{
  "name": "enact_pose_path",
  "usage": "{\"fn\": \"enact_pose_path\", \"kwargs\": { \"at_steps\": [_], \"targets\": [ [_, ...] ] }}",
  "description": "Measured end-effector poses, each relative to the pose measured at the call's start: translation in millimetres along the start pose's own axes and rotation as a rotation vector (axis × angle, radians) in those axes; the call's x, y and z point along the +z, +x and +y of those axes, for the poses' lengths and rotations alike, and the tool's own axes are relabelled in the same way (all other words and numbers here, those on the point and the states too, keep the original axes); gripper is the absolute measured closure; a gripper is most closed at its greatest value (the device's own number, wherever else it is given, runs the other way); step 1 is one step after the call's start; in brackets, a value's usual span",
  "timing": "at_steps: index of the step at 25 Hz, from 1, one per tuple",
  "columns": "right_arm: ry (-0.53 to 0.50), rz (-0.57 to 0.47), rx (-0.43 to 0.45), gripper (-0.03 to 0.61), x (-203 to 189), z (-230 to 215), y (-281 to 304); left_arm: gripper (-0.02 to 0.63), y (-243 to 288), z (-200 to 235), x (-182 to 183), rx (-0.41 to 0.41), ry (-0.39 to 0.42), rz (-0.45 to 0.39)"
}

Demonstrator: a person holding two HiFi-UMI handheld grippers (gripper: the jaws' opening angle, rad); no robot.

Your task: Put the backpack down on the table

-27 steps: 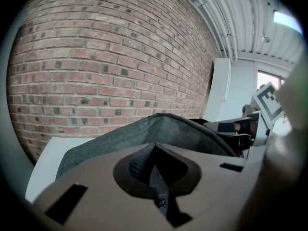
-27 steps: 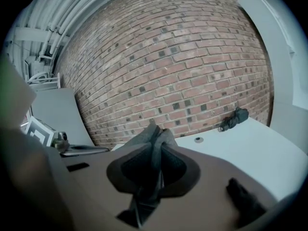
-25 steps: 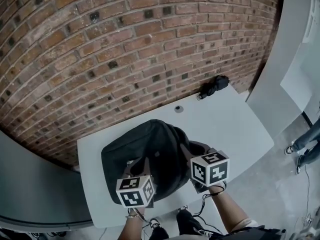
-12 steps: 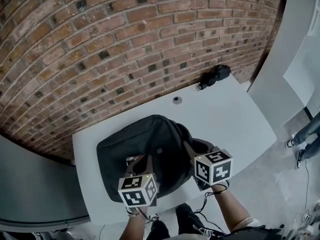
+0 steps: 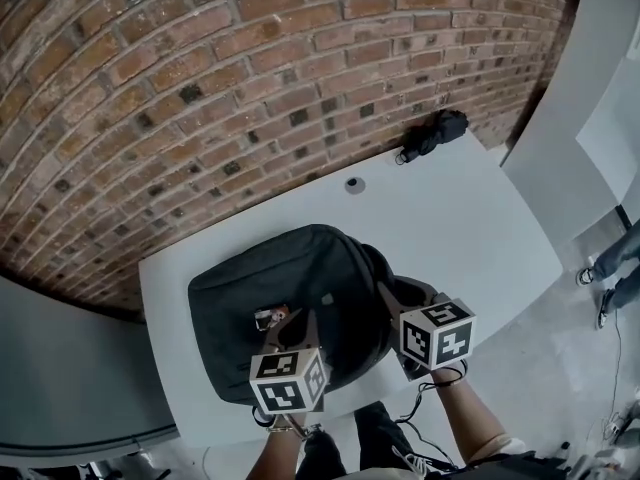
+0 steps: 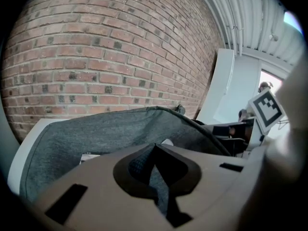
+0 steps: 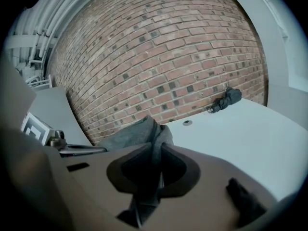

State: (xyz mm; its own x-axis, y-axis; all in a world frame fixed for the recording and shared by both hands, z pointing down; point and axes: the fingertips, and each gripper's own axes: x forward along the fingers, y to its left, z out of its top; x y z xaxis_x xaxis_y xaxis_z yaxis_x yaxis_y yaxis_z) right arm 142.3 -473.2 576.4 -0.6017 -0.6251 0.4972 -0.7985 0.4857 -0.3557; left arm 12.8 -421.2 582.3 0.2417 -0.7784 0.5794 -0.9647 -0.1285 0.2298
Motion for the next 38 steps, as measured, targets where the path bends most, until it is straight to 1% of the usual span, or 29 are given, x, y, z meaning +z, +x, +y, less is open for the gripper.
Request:
{"fn": "enact_pose_path", "kwargs": {
  "at_steps": [4,7,17,28,33,38],
  "targets": [
    [0.027,0.027,0.006,0.526,-18,-12,8,0.601,12,-4,-11,0.000,-0.002,0.026],
    [0.029,0.047,0.012,0.526,-28,-19,11,0.601,18,-6,-19,0.003,-0.002,0.043],
    [0.027,0.090,0.012,0.526,-49,-40,26,0.600,34,-5,-36,0.029,-0.007,0.085],
    [0.041,0.080,0.030,0.526,-61,-53,37,0.600,52,-9,-45,0.030,0.012,0.111],
    [0.011,0.077,0.012,0.526,-63,-57,36,0.600,53,-13,-45,0.024,0.009,0.113],
    [0.004,0.073,0.001,0.514,-64,-60,34,0.600,51,-14,-43,0.028,0.008,0.113]
  ]
}}
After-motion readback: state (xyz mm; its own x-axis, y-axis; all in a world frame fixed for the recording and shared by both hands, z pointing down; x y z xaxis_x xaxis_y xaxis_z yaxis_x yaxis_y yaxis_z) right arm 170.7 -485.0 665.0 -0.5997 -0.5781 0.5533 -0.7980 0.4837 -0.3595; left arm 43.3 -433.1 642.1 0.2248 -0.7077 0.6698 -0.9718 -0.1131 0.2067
